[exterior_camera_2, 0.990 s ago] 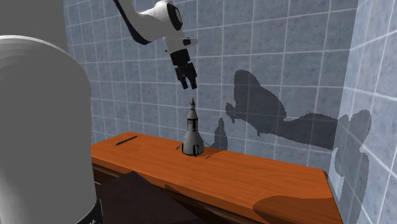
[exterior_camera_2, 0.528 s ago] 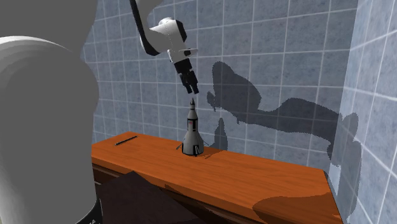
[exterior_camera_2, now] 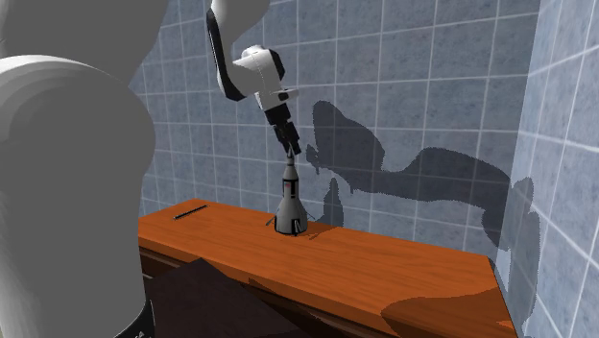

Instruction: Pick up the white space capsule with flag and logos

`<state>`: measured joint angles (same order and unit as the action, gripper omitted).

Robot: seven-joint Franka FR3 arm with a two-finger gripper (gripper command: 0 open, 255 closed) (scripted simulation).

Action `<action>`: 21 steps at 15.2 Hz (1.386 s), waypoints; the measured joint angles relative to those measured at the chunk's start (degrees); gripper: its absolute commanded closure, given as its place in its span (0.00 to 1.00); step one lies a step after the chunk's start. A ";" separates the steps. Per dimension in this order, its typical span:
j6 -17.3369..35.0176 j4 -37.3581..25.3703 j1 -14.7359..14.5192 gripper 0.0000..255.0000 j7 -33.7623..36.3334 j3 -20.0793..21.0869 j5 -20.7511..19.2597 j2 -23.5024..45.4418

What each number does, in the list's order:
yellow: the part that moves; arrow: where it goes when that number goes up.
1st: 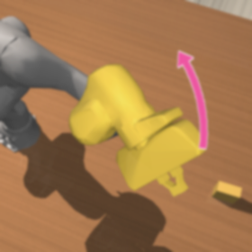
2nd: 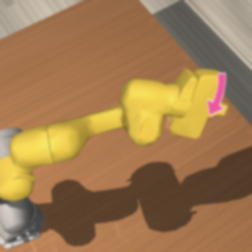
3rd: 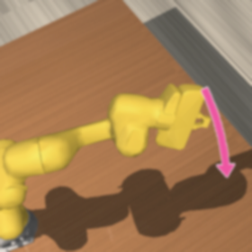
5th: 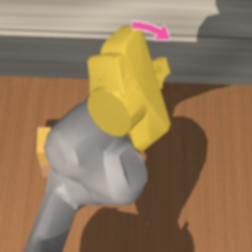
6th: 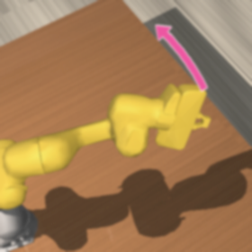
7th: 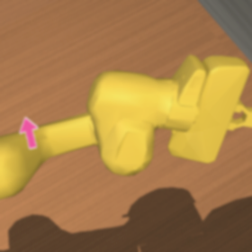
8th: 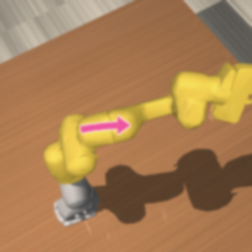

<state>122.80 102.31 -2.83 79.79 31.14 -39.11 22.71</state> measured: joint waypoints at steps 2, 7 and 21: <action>0.57 0.41 -0.12 1.00 0.53 -0.16 -0.43 0.33; 0.73 0.28 -0.21 1.00 0.68 -0.26 -0.67 0.61; -3.26 -1.92 0.47 1.00 -2.50 0.95 2.38 -2.15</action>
<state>119.54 100.39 -2.36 77.29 32.09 -36.73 20.57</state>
